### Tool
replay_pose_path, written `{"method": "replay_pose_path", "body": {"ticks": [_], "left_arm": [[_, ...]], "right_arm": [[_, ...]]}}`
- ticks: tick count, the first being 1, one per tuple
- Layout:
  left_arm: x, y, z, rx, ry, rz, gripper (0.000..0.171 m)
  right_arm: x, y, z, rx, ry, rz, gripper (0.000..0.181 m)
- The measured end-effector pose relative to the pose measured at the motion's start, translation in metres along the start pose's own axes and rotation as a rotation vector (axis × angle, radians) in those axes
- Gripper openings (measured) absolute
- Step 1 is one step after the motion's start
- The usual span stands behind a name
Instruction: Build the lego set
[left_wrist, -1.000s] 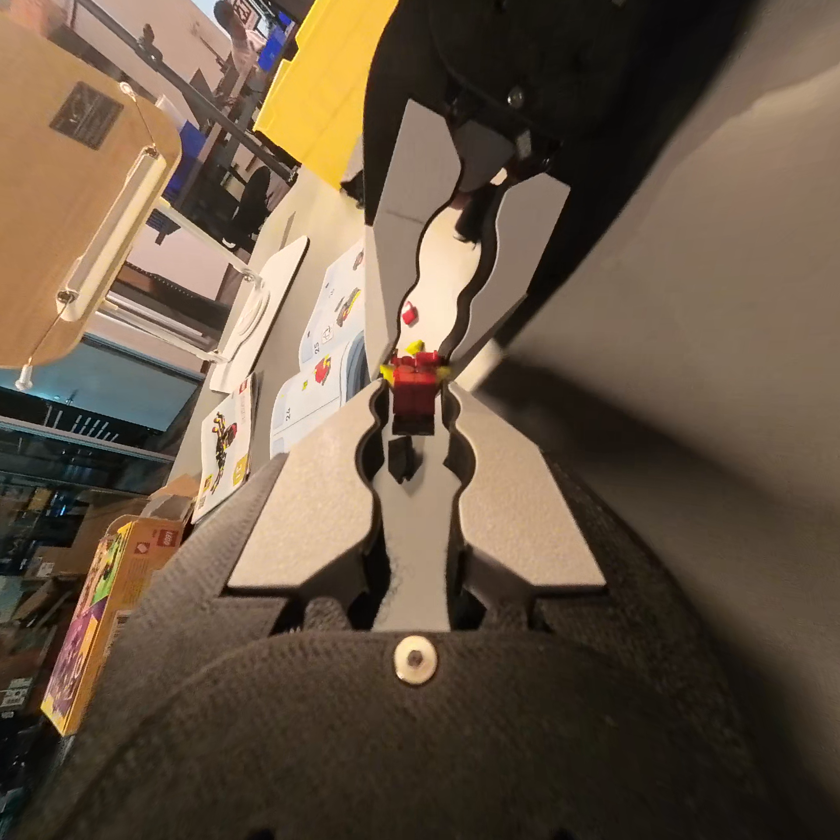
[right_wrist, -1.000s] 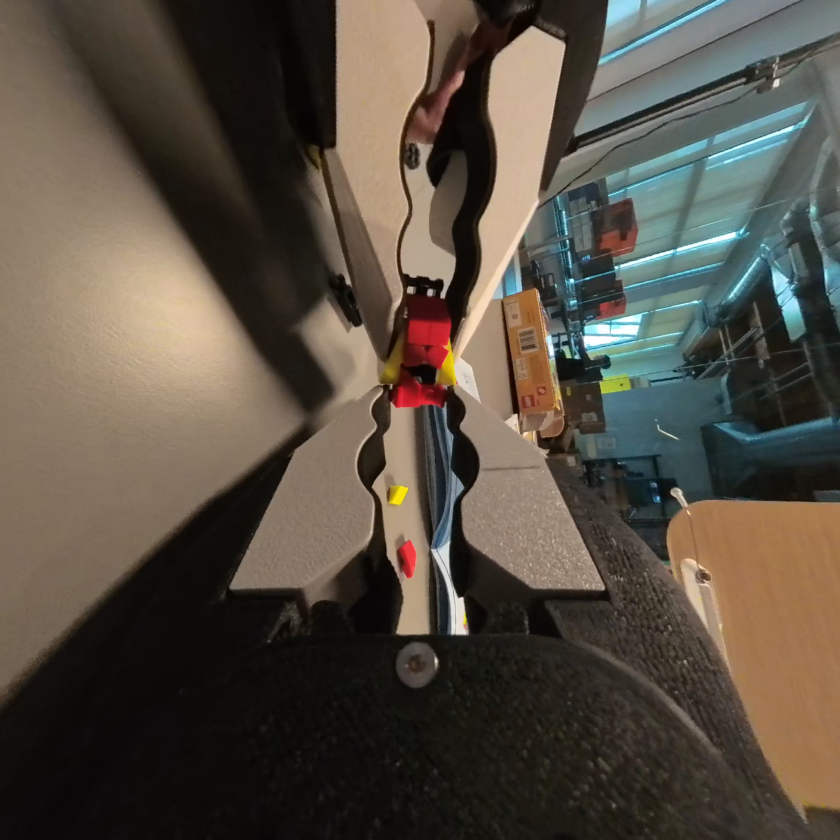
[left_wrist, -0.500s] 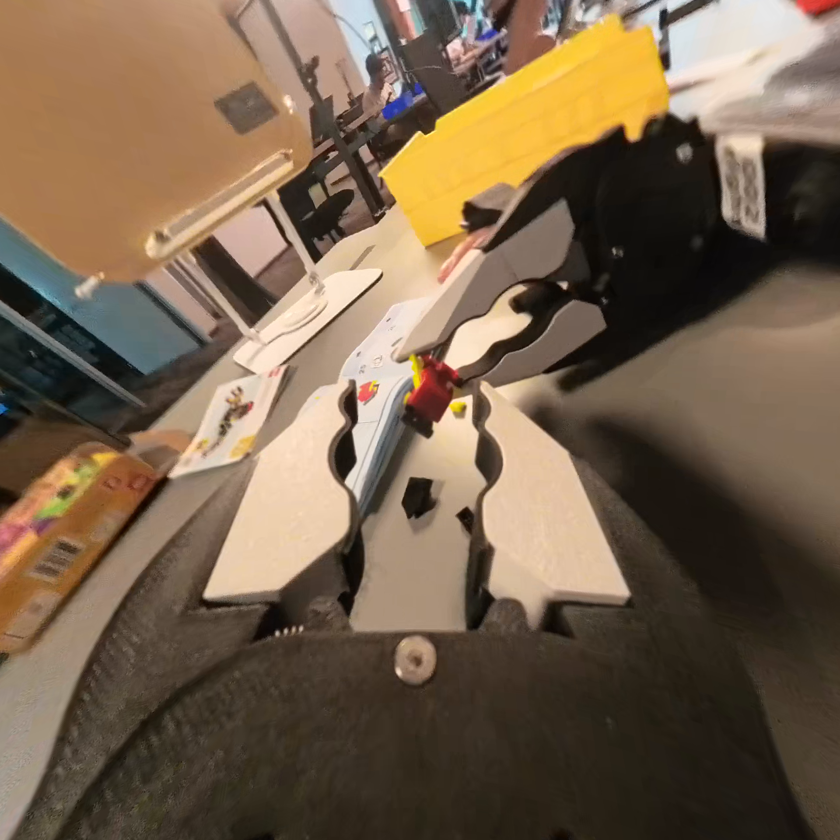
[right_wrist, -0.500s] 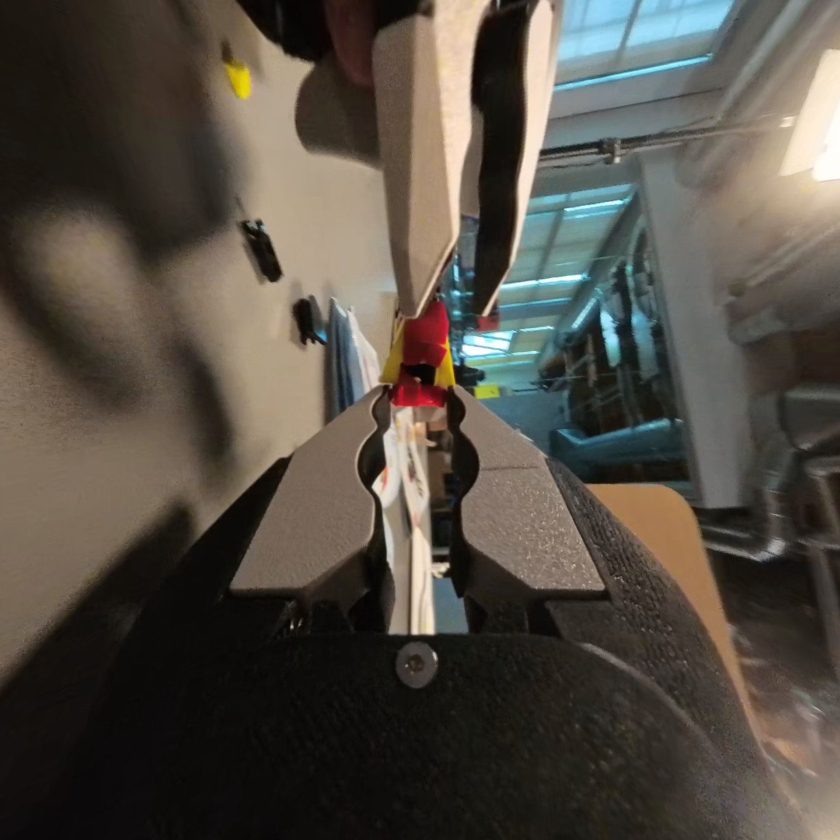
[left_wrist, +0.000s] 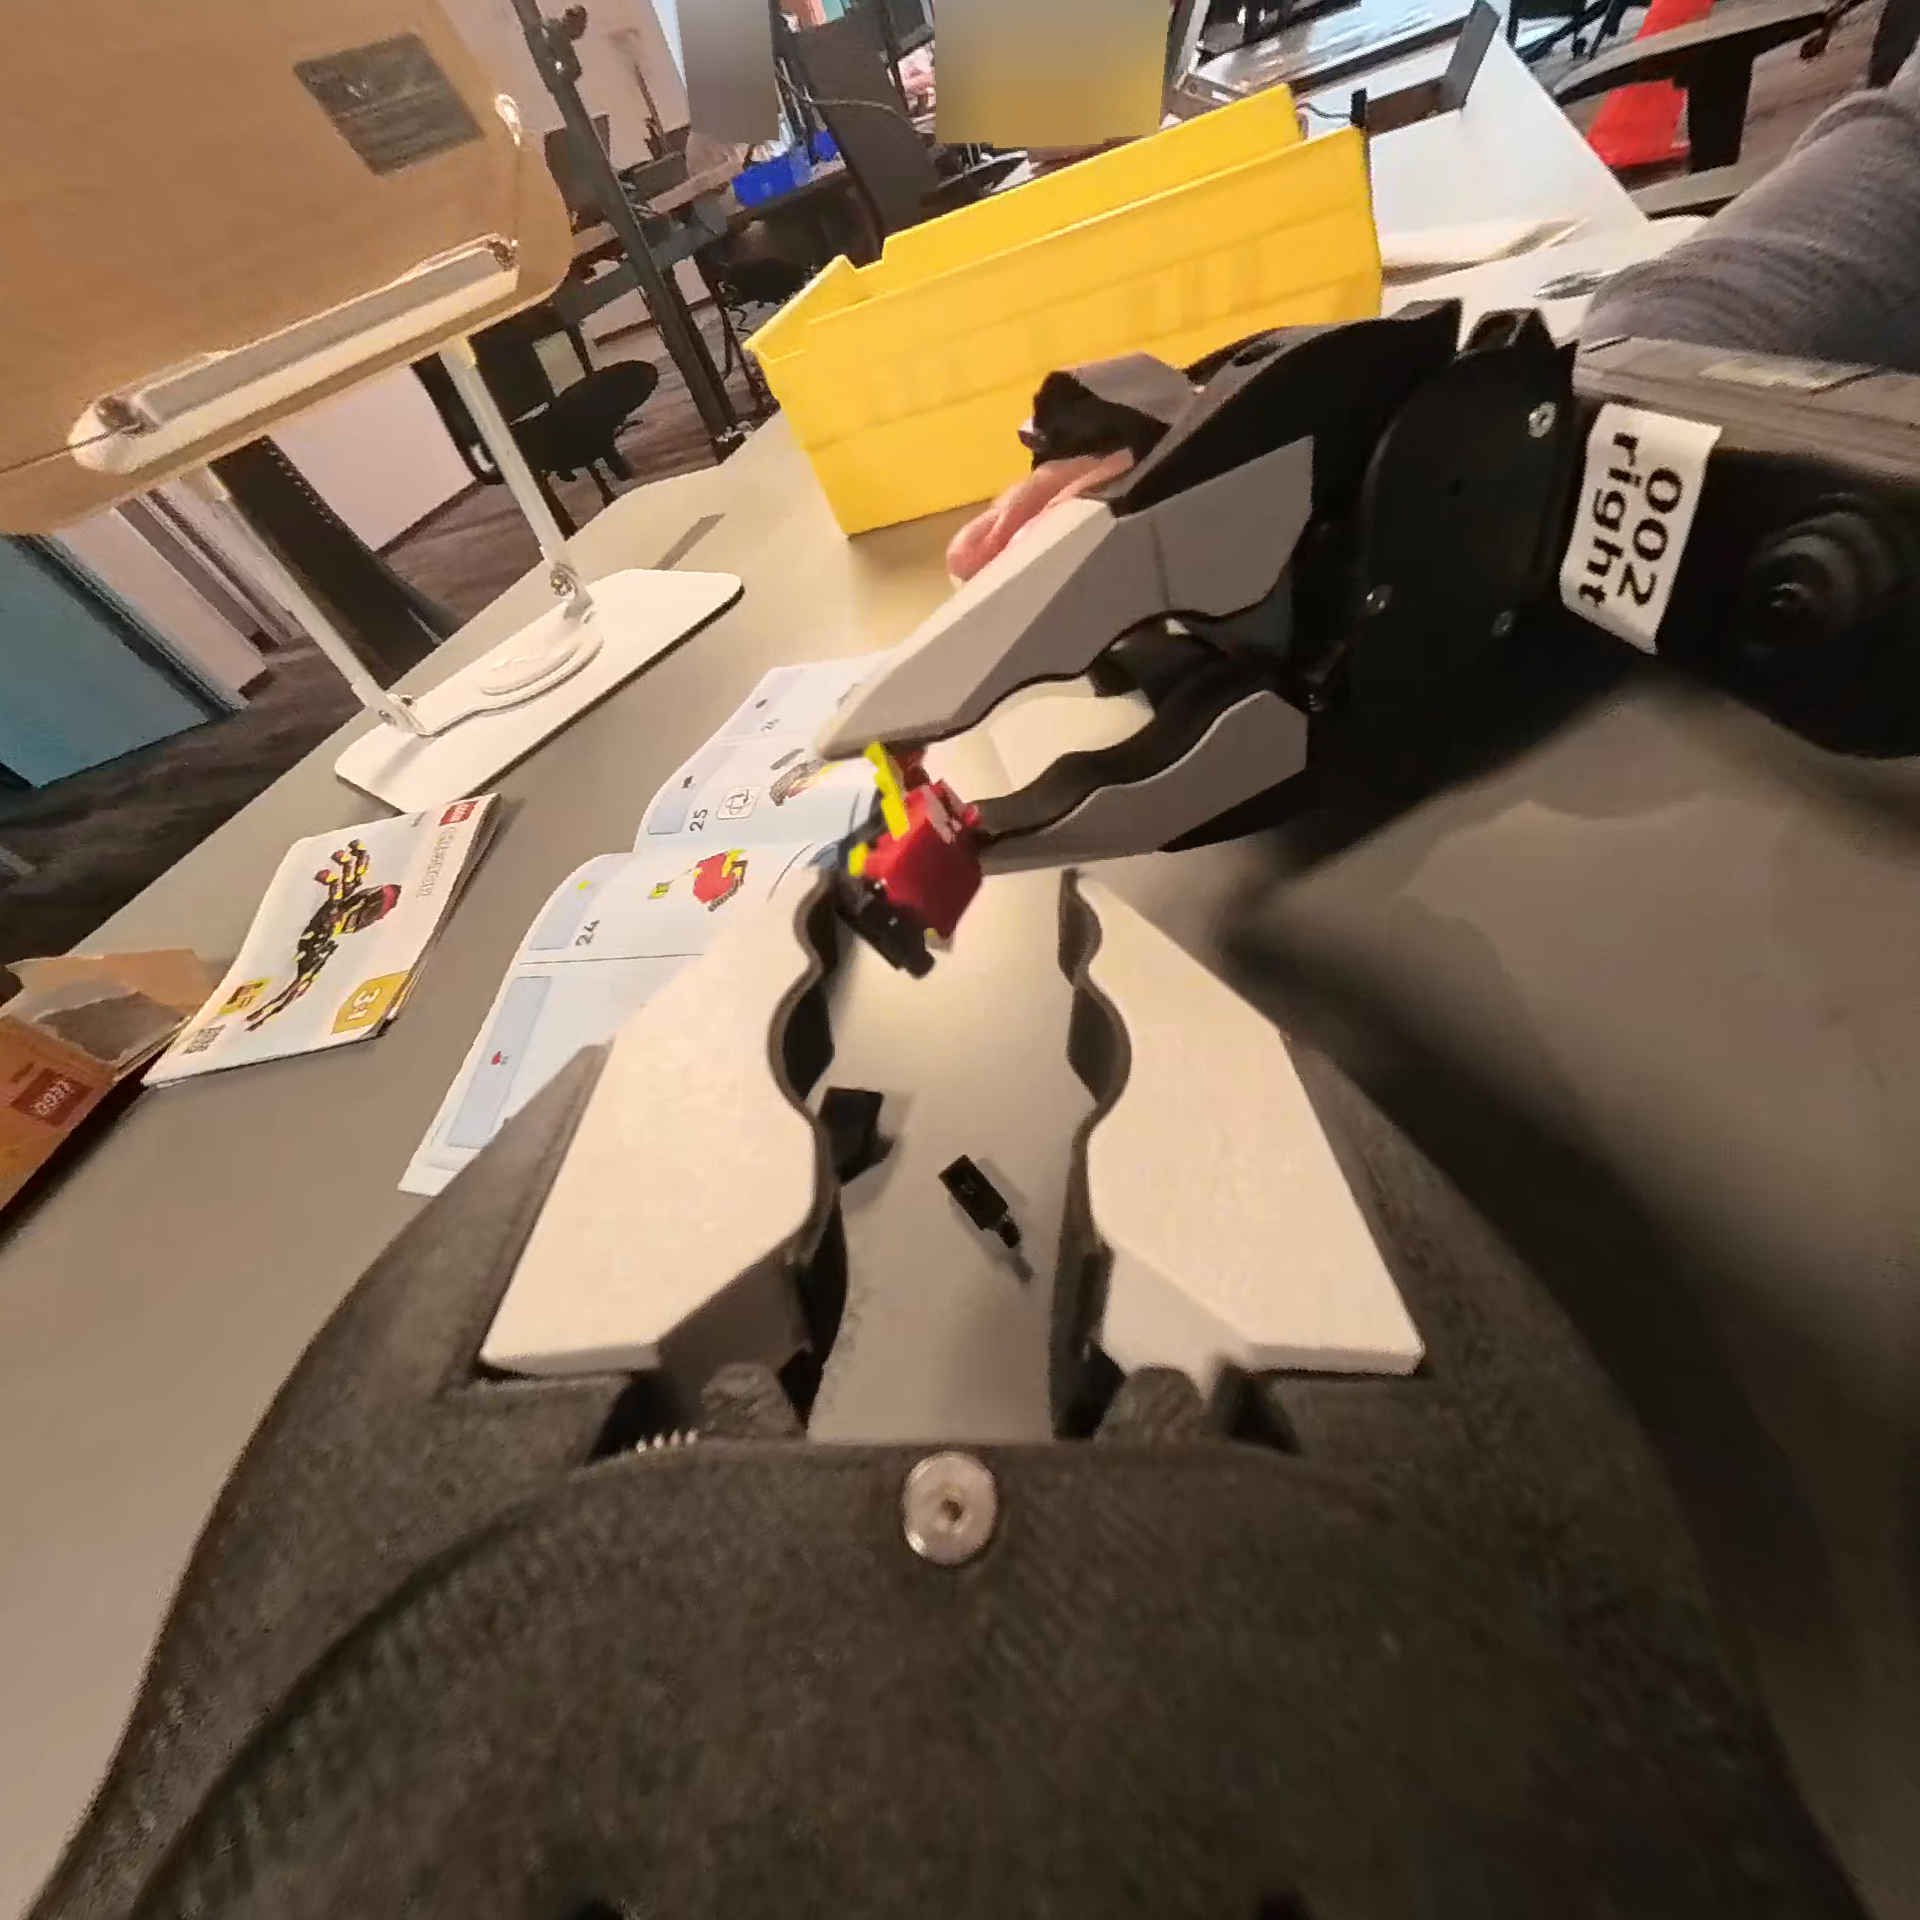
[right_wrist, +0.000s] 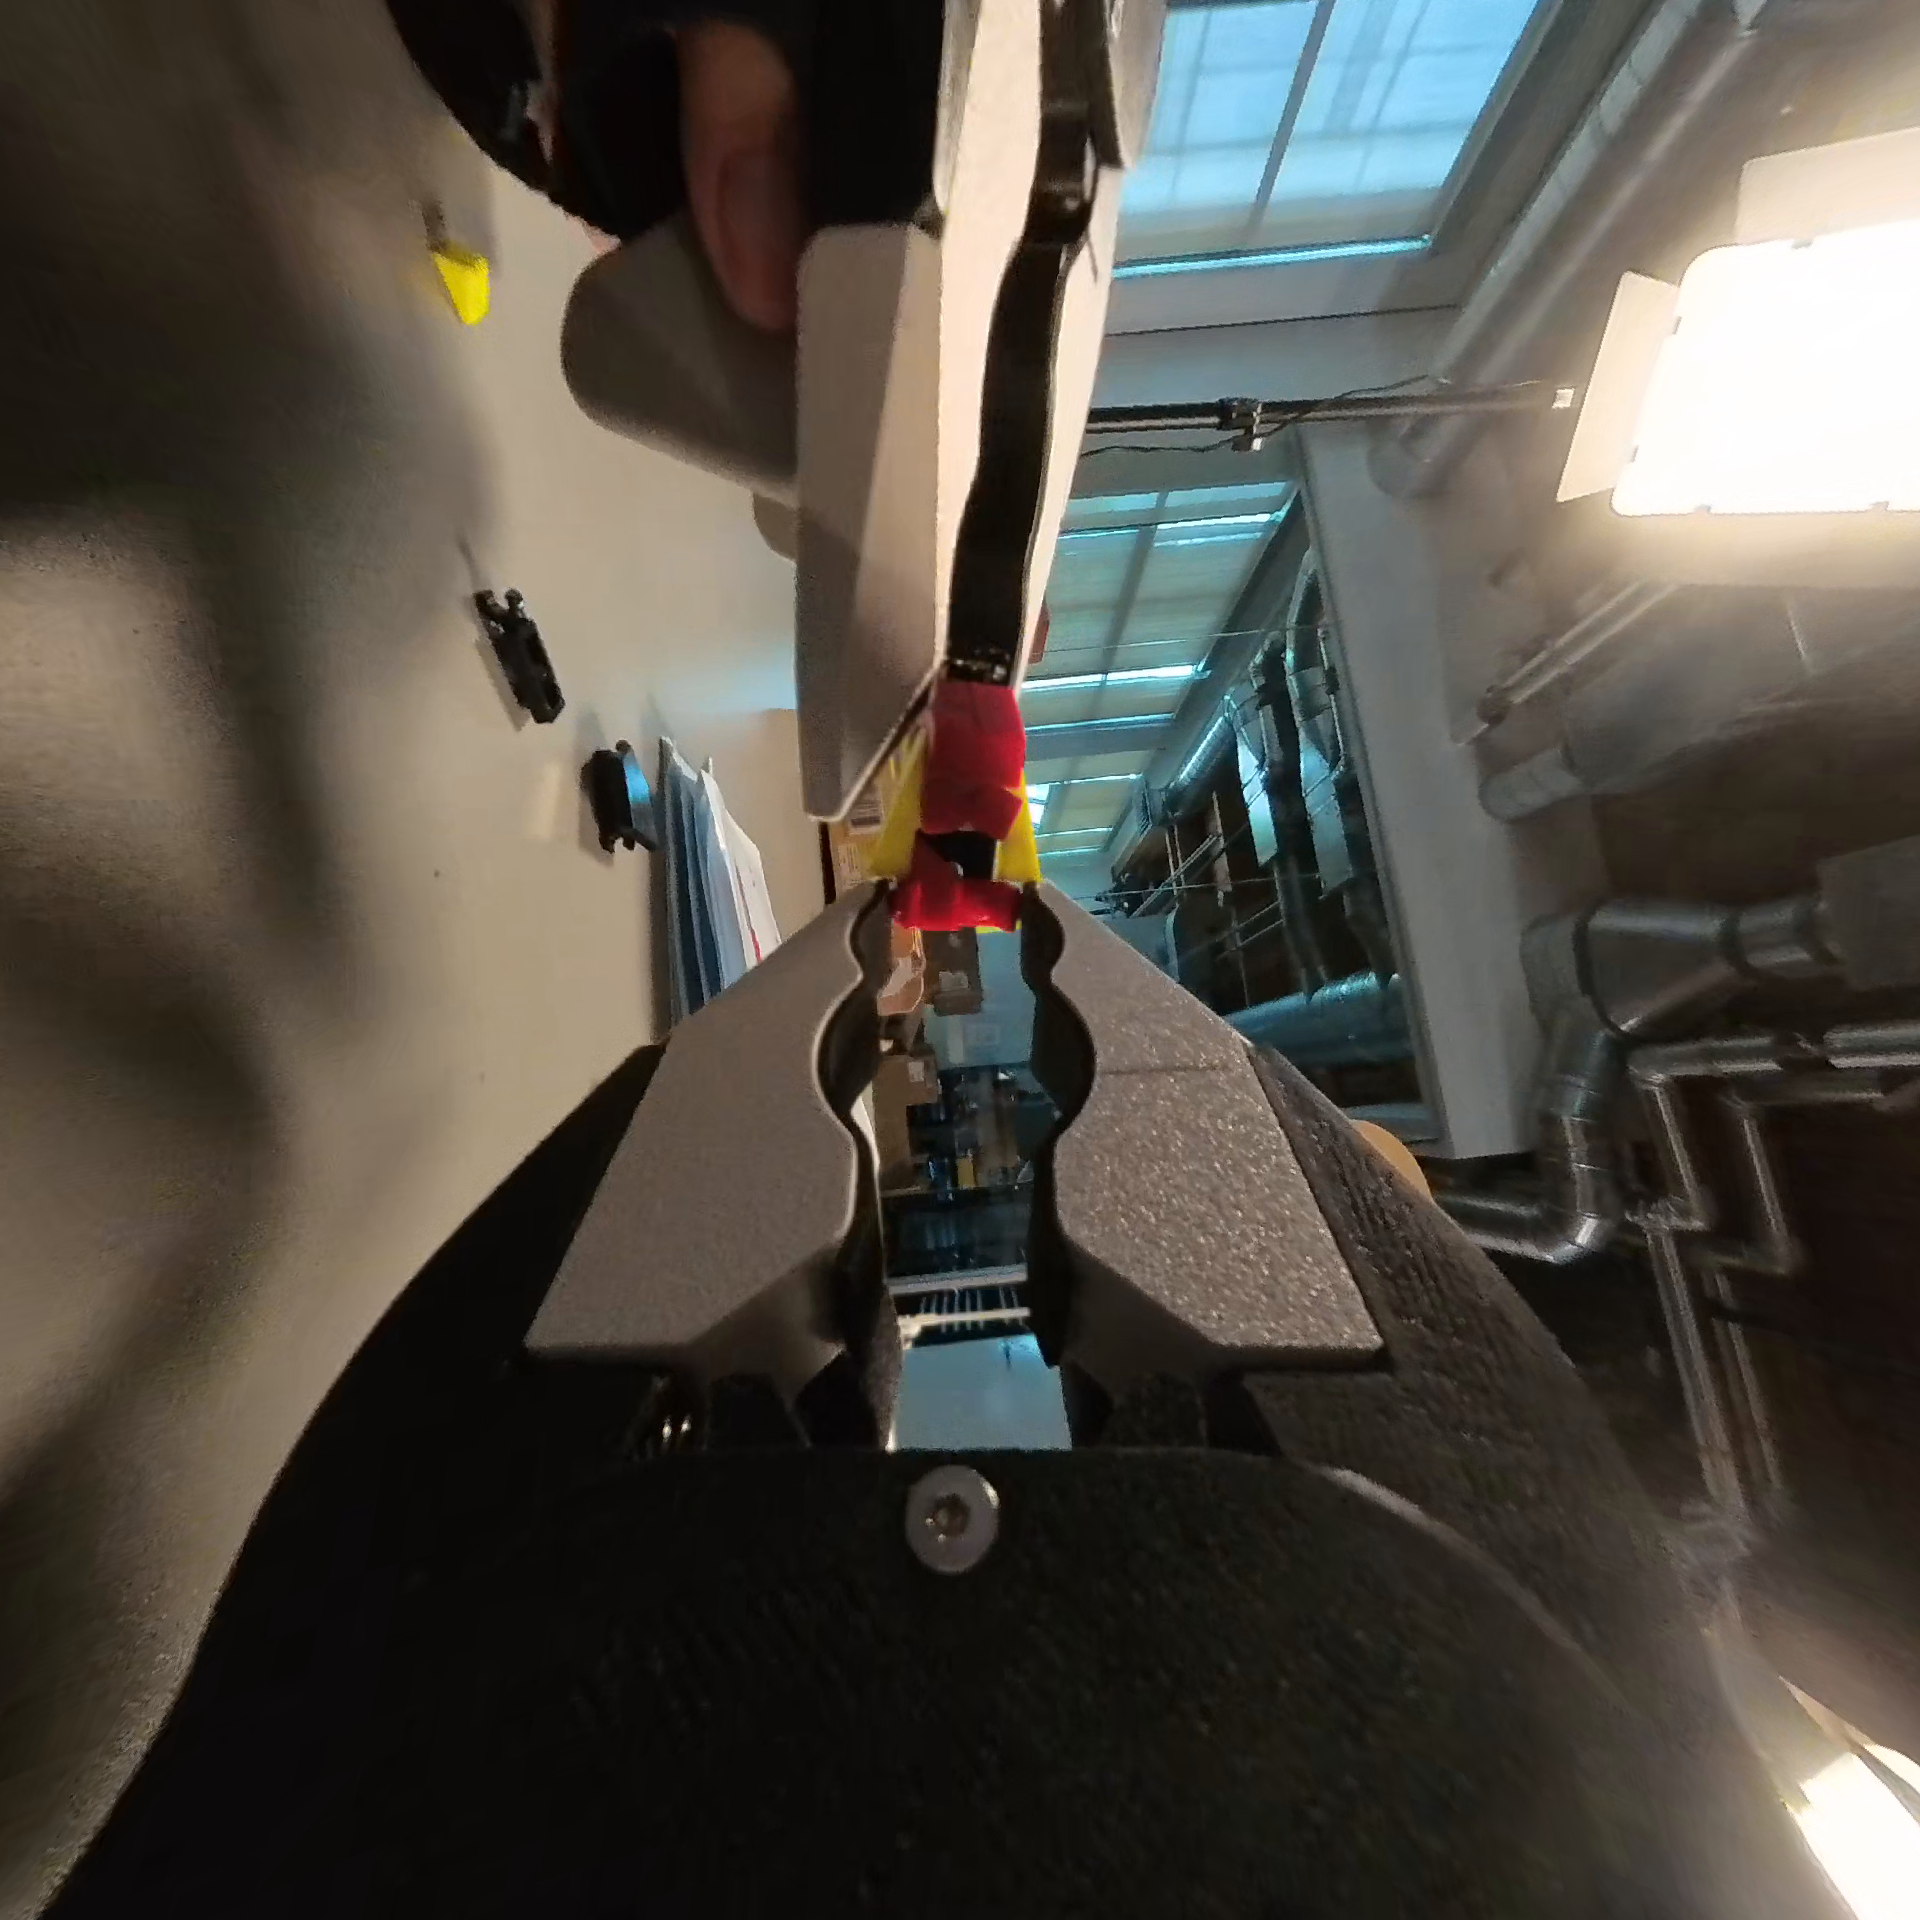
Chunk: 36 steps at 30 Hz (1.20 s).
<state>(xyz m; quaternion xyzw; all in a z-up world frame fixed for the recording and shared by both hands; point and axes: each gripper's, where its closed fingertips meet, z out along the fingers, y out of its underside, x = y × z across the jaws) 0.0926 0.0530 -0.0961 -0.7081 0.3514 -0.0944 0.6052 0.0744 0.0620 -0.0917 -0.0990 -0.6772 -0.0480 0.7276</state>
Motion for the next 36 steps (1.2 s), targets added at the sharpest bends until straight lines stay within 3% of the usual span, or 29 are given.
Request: {"method": "replay_pose_path", "body": {"ticks": [14, 17, 21, 36], "left_arm": [[-0.003, -0.005, -0.005, 0.048, 0.08, -0.139, 0.031], [0.009, -0.014, -0.008, 0.101, 0.164, -0.16, 0.029], [0.001, -0.018, -0.011, 0.141, 0.158, -0.253, 0.029], [0.0, -0.01, -0.005, 0.081, 0.132, -0.251, 0.023]], "right_arm": [[0.007, -0.005, -0.003, 0.021, 0.048, -0.042, 0.022], [0.007, -0.007, -0.004, 0.027, 0.056, -0.054, 0.023], [0.006, -0.008, -0.003, 0.029, 0.049, -0.054, 0.022], [0.003, -0.012, -0.005, 0.041, 0.042, -0.076, 0.023]]}}
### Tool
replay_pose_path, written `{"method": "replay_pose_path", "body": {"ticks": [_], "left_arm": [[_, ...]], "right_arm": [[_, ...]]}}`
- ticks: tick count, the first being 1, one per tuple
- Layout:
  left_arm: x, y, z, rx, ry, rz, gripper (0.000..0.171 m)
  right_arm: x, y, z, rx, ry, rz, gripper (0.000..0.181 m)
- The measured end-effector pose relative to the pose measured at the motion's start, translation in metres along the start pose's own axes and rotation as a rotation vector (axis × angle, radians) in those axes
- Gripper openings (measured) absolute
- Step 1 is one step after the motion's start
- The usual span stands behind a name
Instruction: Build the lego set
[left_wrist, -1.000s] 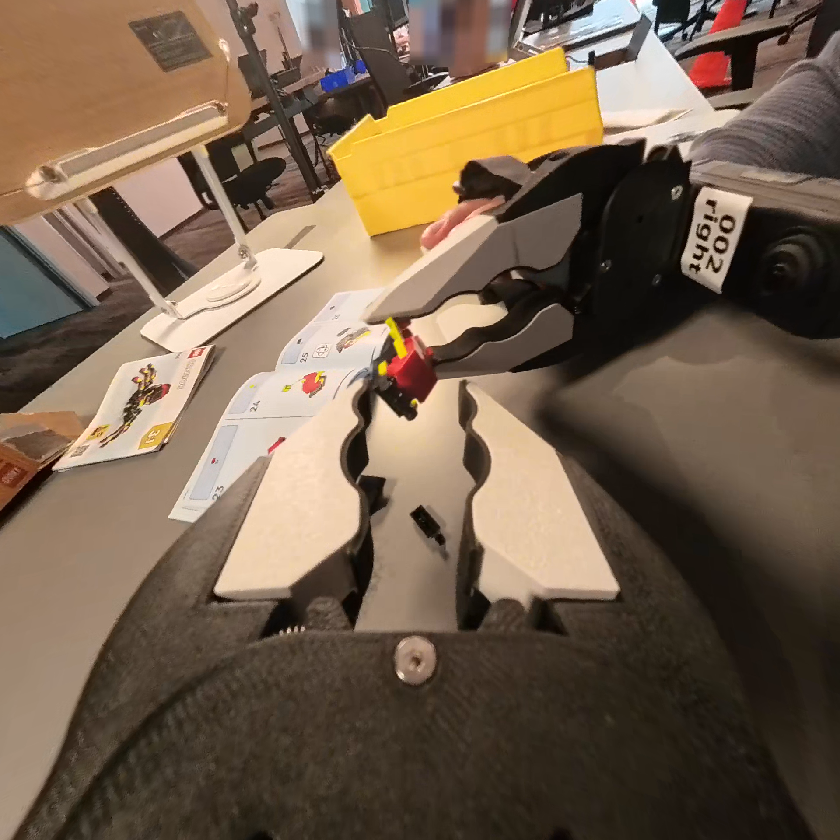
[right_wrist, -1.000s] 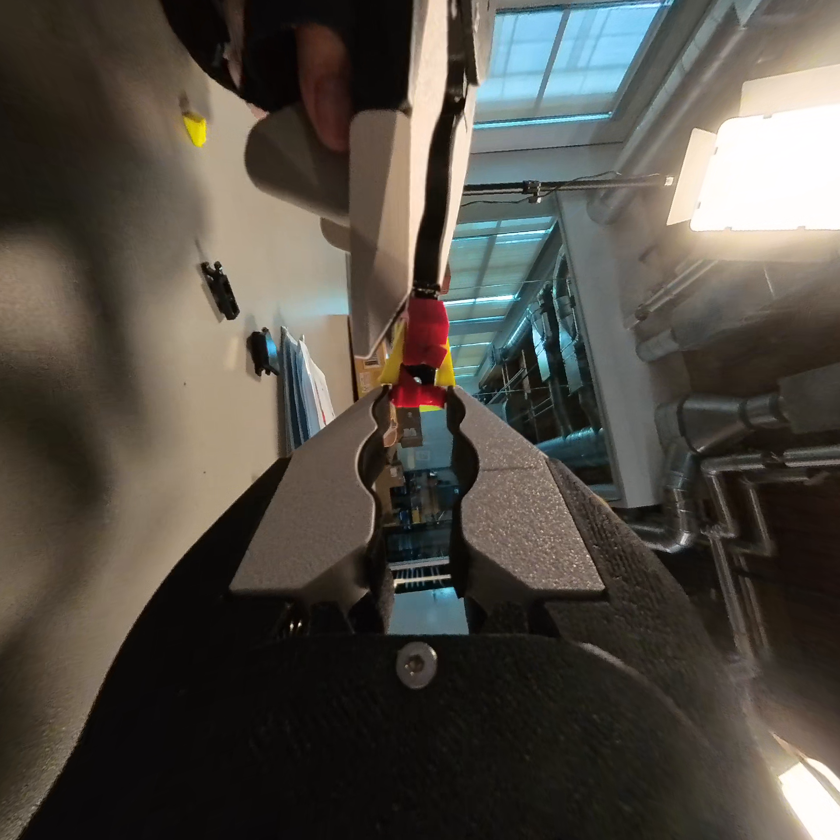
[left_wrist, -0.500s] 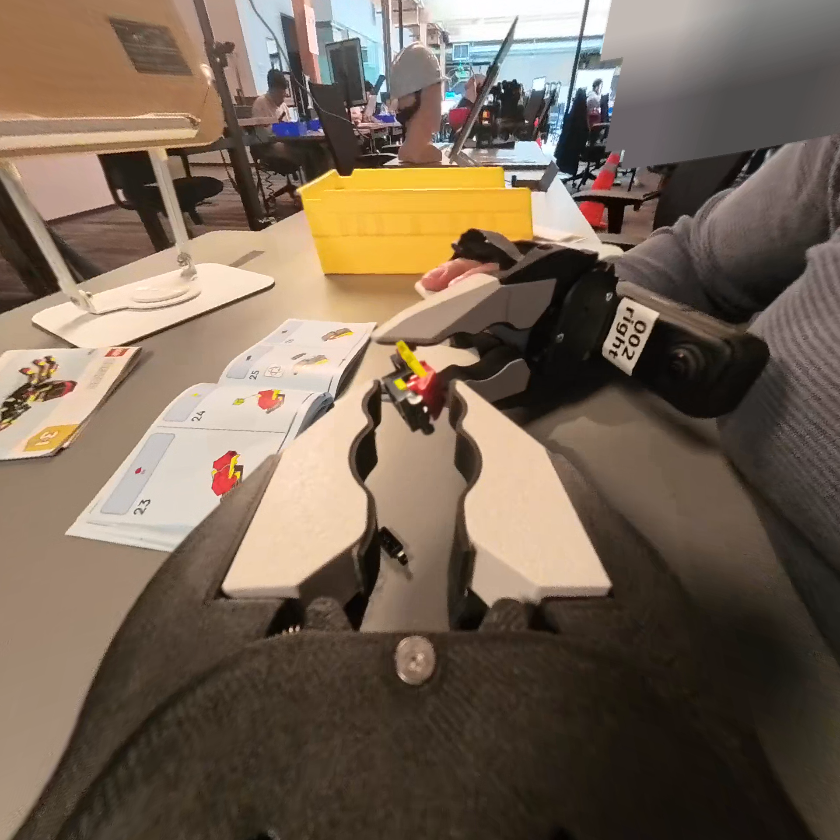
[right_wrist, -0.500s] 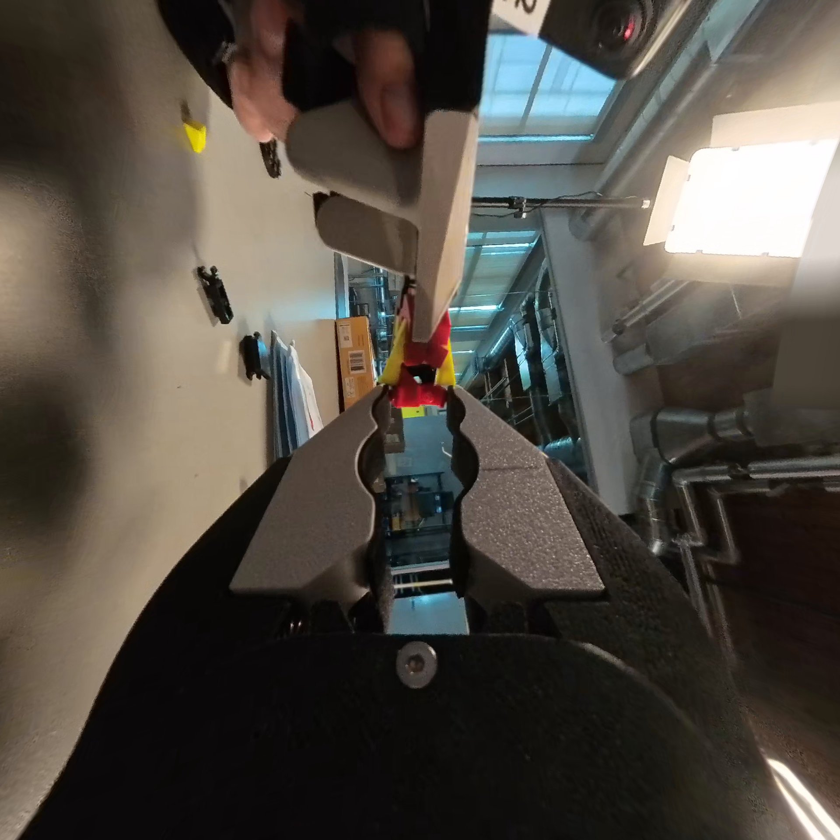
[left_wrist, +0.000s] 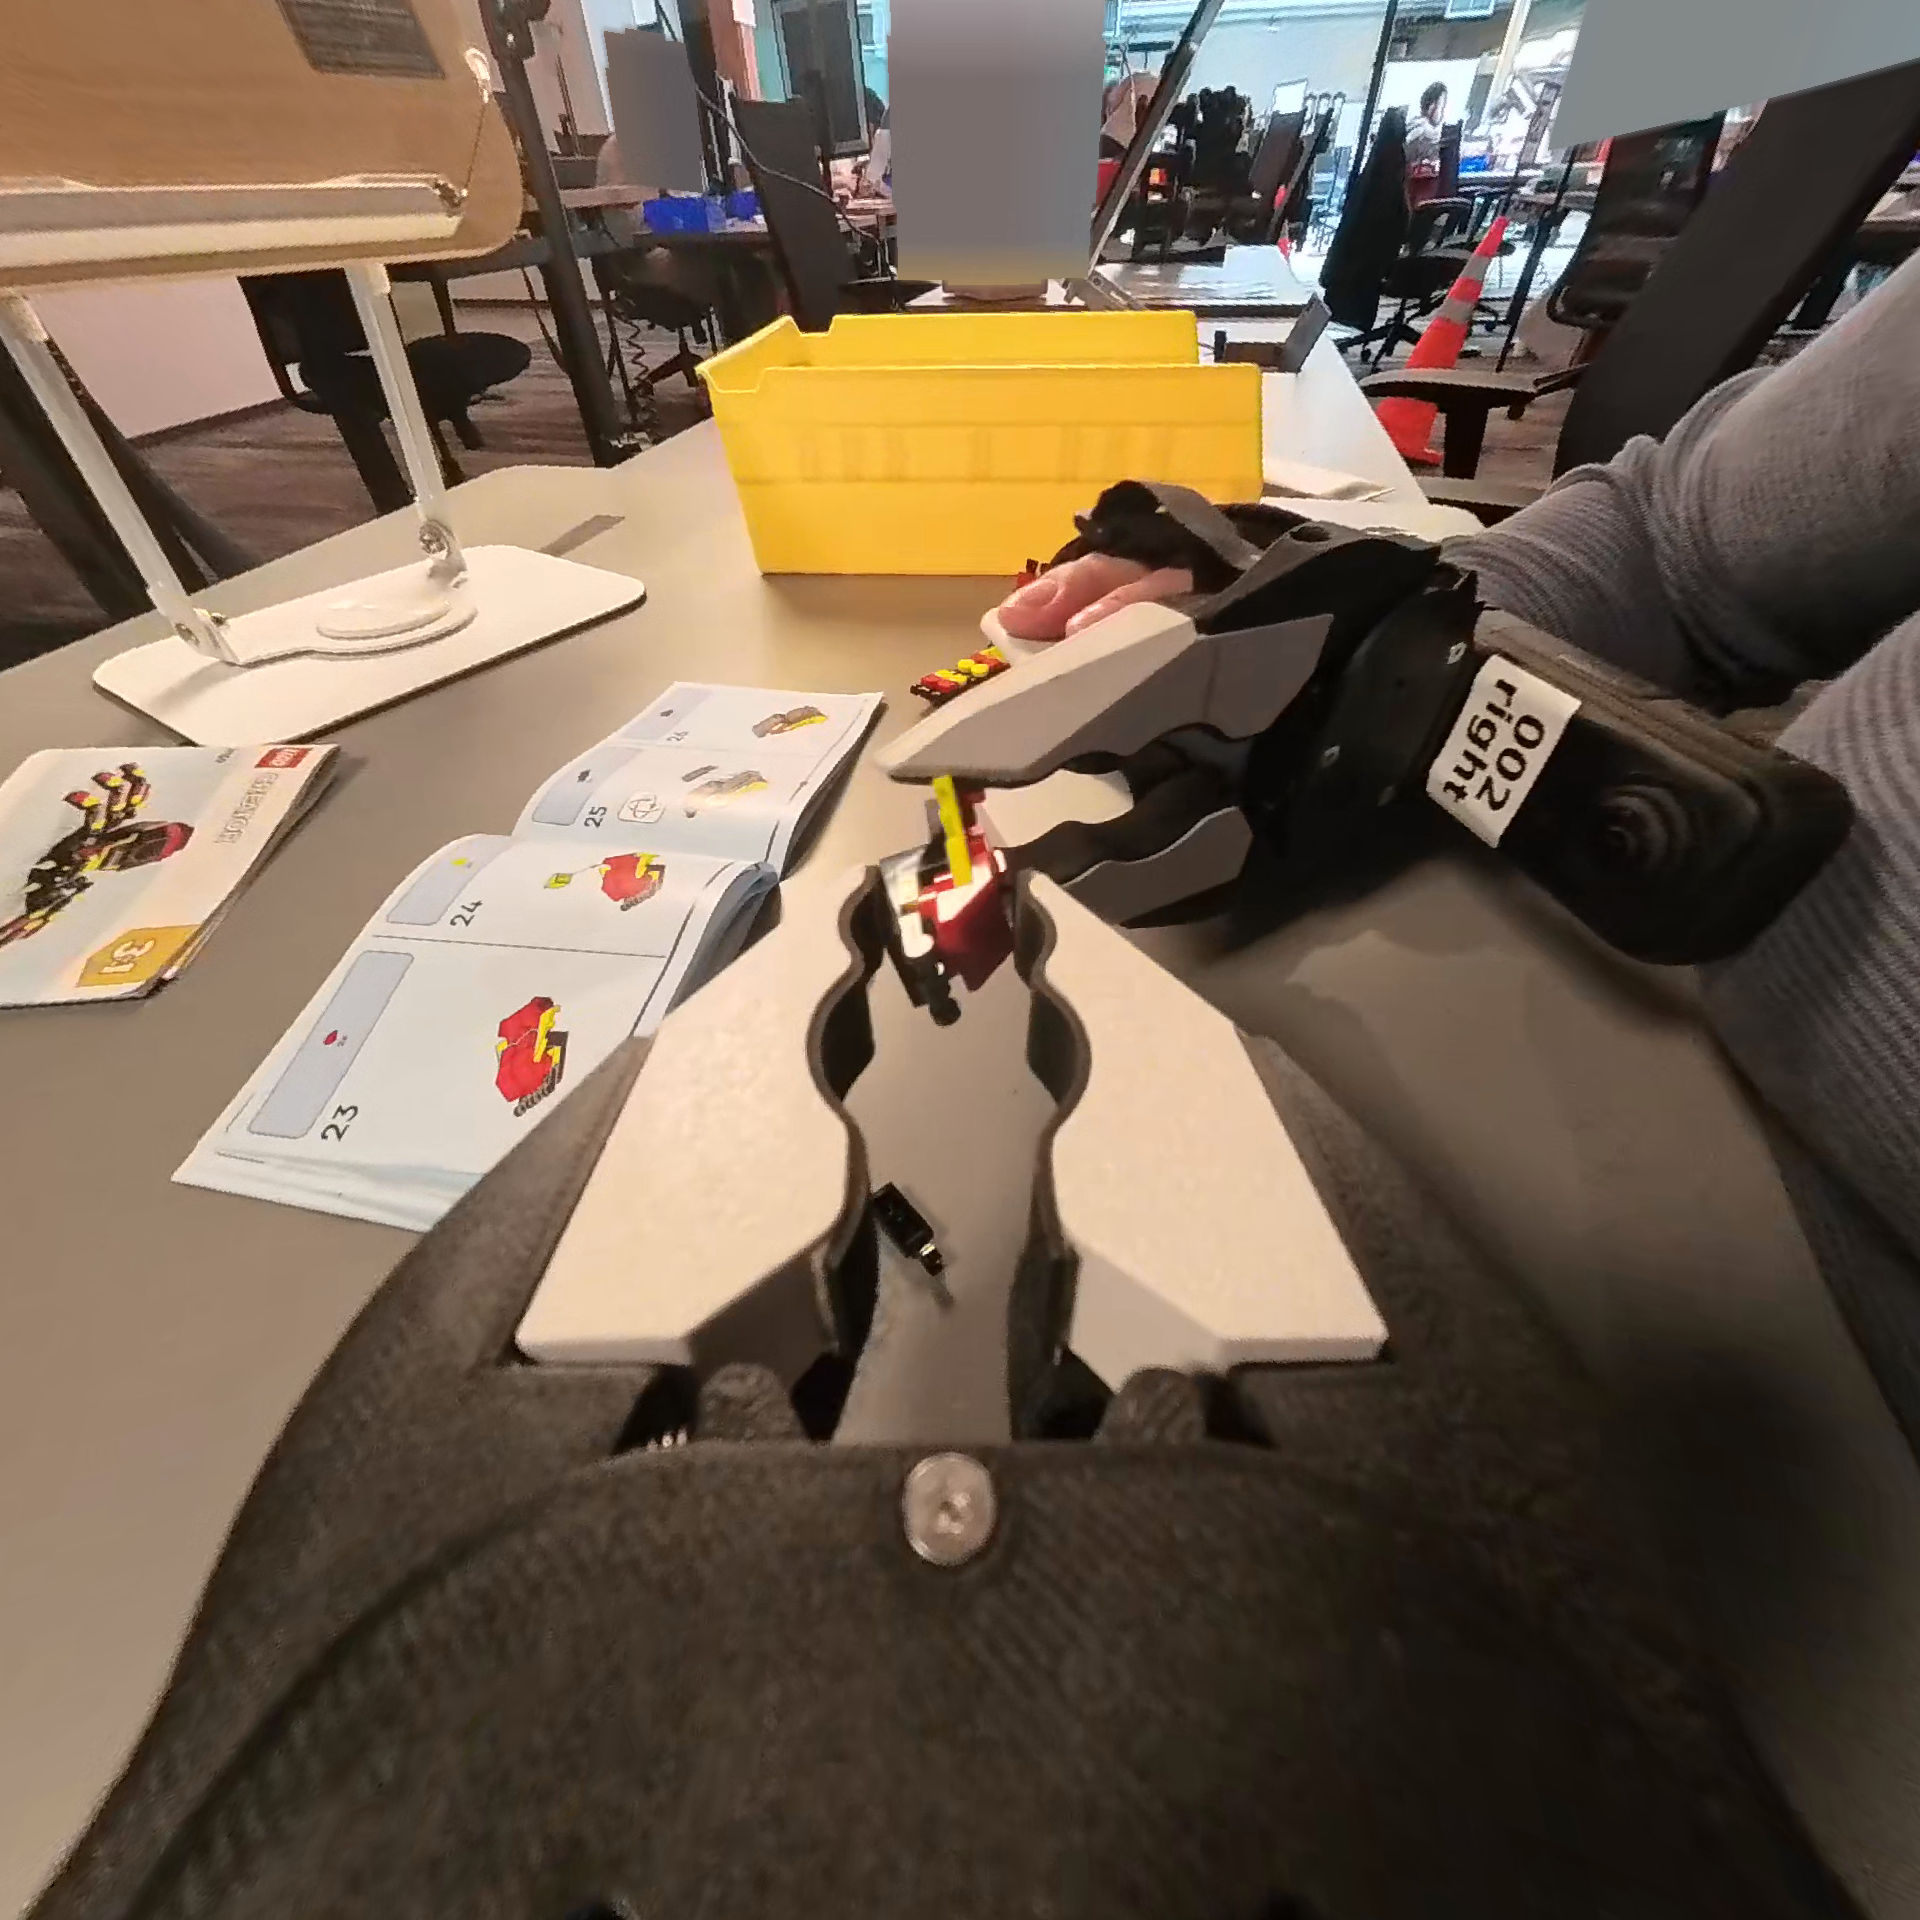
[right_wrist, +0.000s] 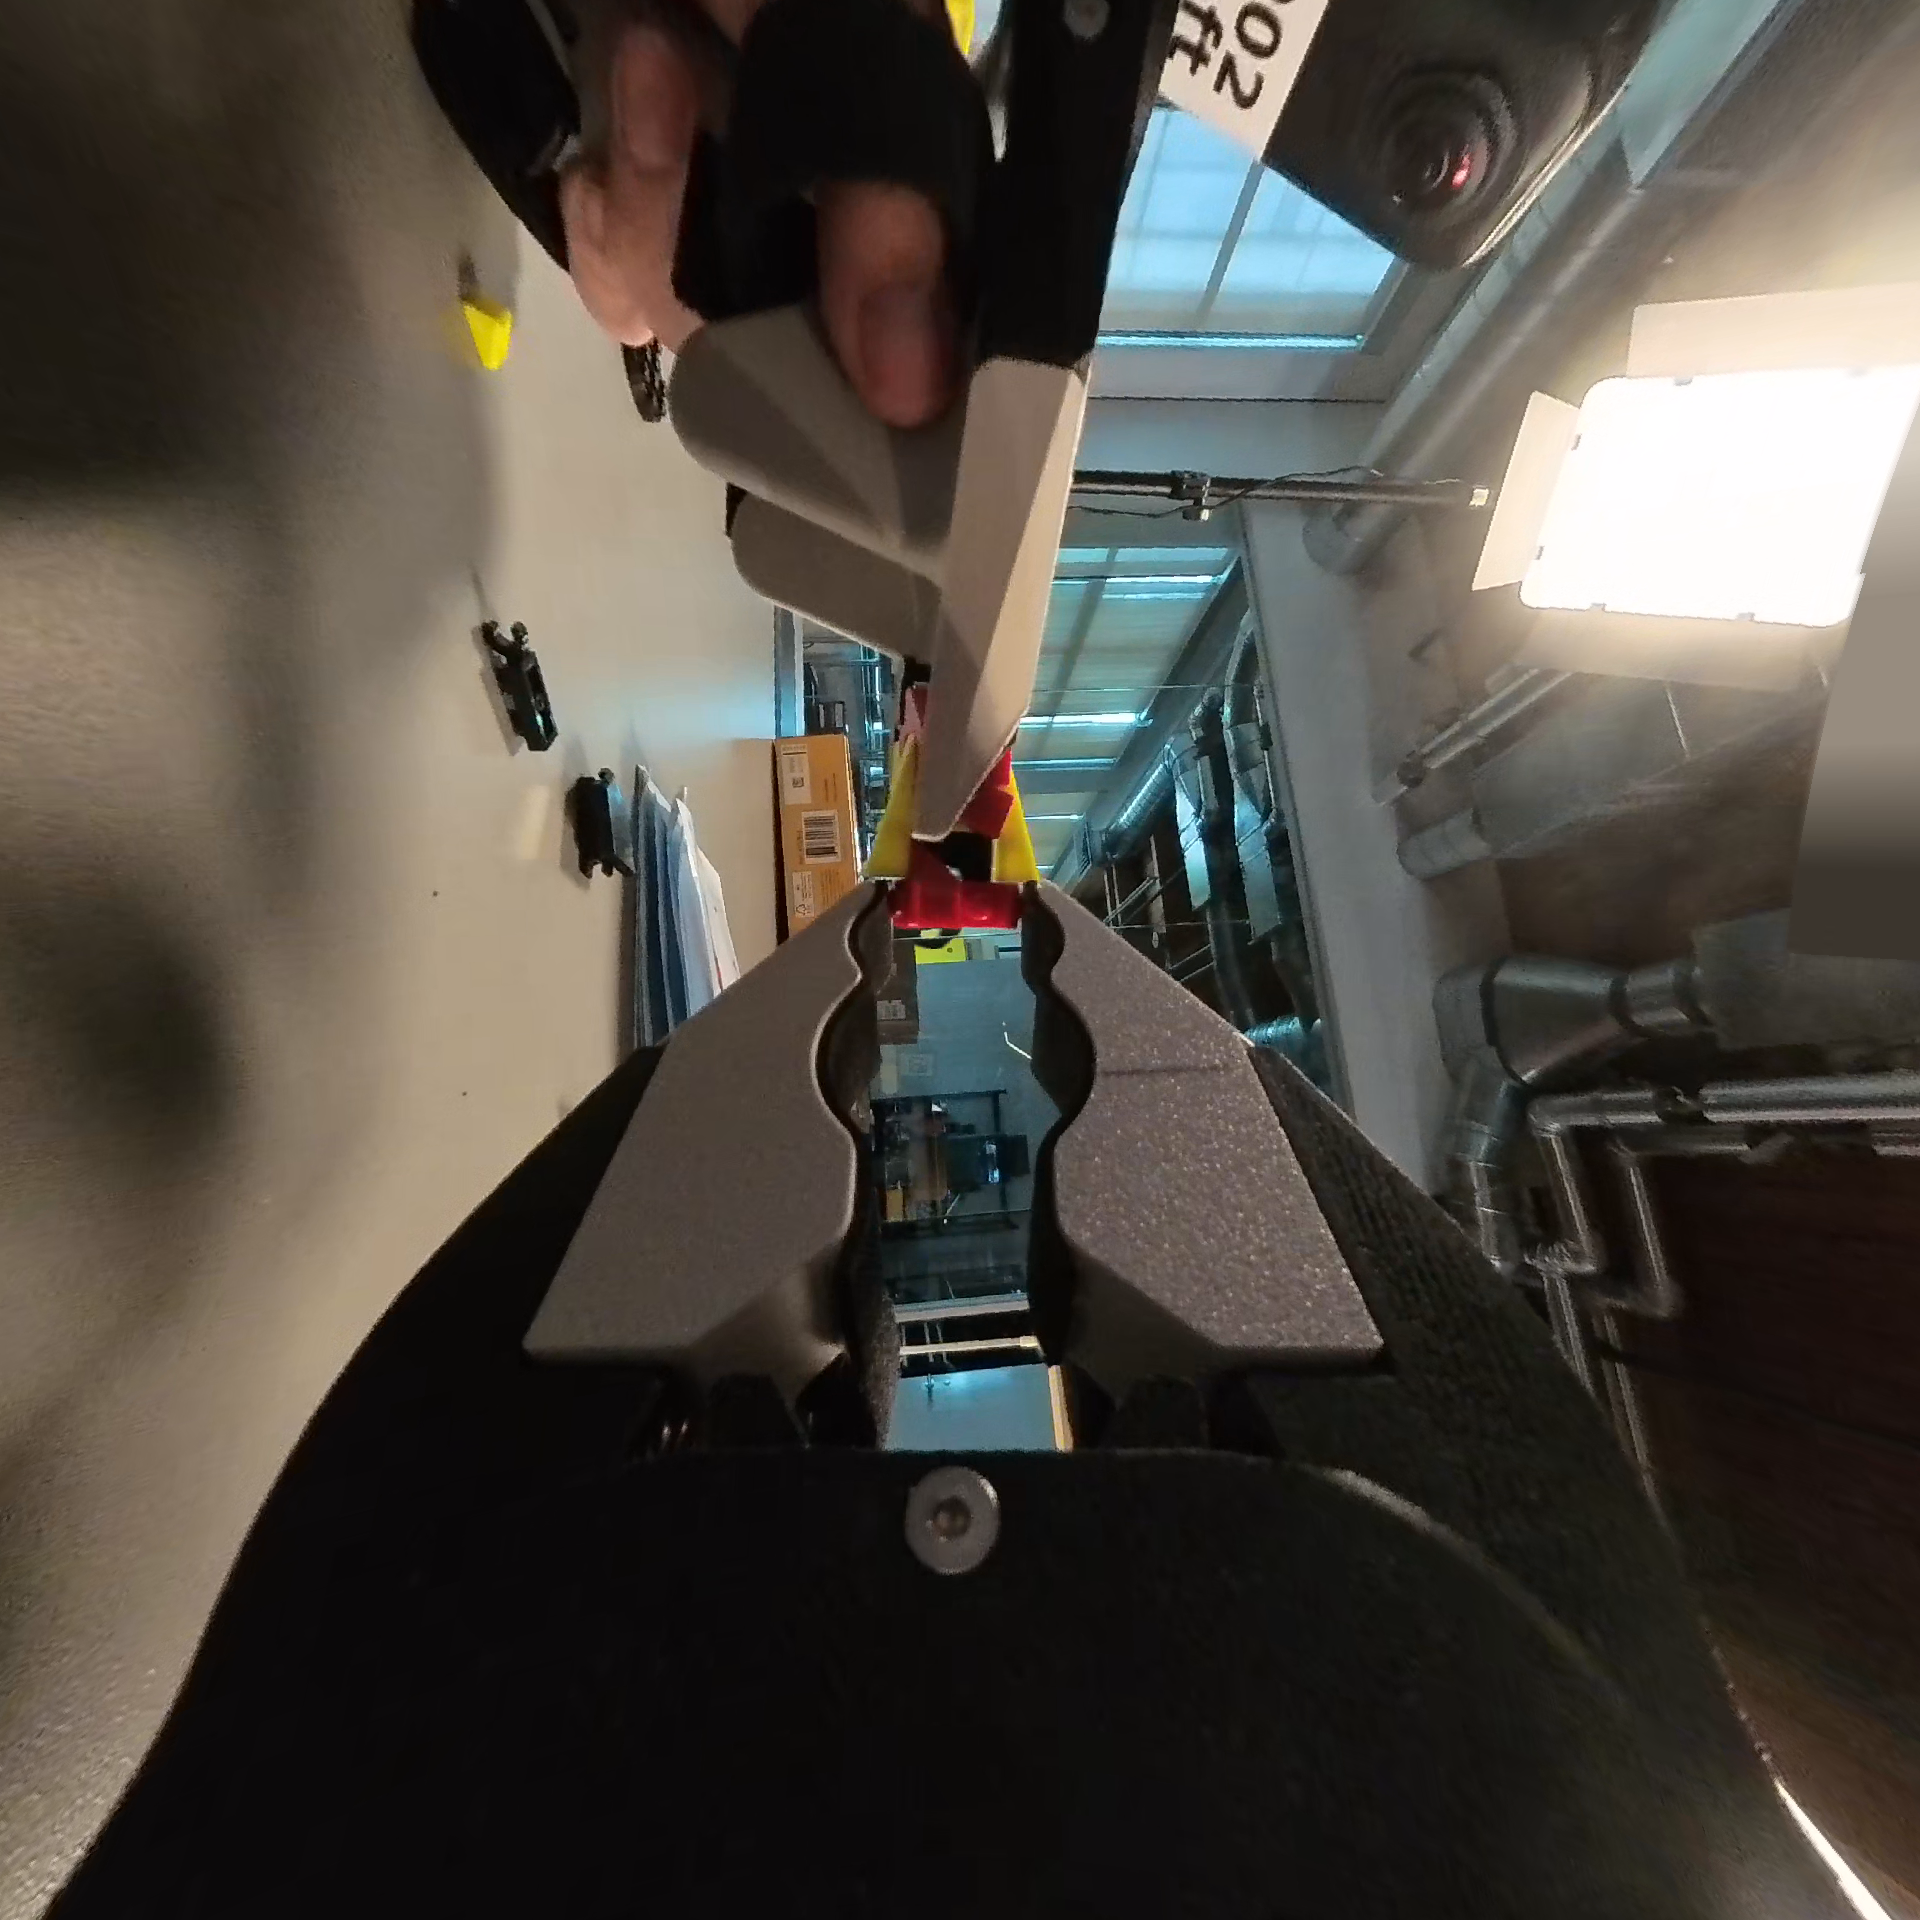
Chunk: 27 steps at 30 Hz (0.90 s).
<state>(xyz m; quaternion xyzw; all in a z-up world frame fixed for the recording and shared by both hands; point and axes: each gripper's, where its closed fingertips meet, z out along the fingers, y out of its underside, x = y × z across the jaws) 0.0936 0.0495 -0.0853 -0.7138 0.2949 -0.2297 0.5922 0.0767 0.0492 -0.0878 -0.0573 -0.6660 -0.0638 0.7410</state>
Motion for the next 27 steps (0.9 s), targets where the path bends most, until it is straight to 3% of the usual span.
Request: {"method": "replay_pose_path", "body": {"ticks": [4, 6, 10, 13, 15, 19, 23, 27], "left_arm": [[-0.003, 0.0, -0.001, 0.002, -0.027, 0.007, 0.022], [-0.007, -0.001, -0.004, 0.011, -0.05, 0.009, 0.022], [-0.019, -0.002, -0.01, 0.025, -0.097, 0.015, 0.022], [-0.021, -0.001, -0.01, 0.022, -0.096, 0.006, 0.022], [-0.019, 0.001, -0.009, 0.007, -0.089, 0.014, 0.022], [-0.012, 0.006, -0.004, -0.038, -0.072, 0.07, 0.022], [-0.007, 0.01, -0.002, -0.066, -0.069, 0.127, 0.022], [-0.006, 0.011, -0.001, -0.073, -0.067, 0.136, 0.022]], "right_arm": [[0.001, 0.003, 0.002, -0.004, 0.009, 0.03, 0.032], [0.003, 0.013, -0.001, -0.024, -0.022, 0.126, 0.037], [0.001, 0.045, -0.007, -0.067, -0.149, 0.517, 0.038], [-0.008, 0.059, -0.01, -0.069, -0.289, 0.835, 0.051], [-0.026, 0.055, -0.014, -0.063, -0.477, 0.995, 0.038], [-0.05, 0.051, -0.021, -0.121, -0.728, 1.093, 0.026], [-0.062, 0.055, -0.02, -0.199, -0.79, 1.099, 0.027], [-0.067, 0.06, -0.018, -0.264, -0.848, 1.222, 0.025]]}}
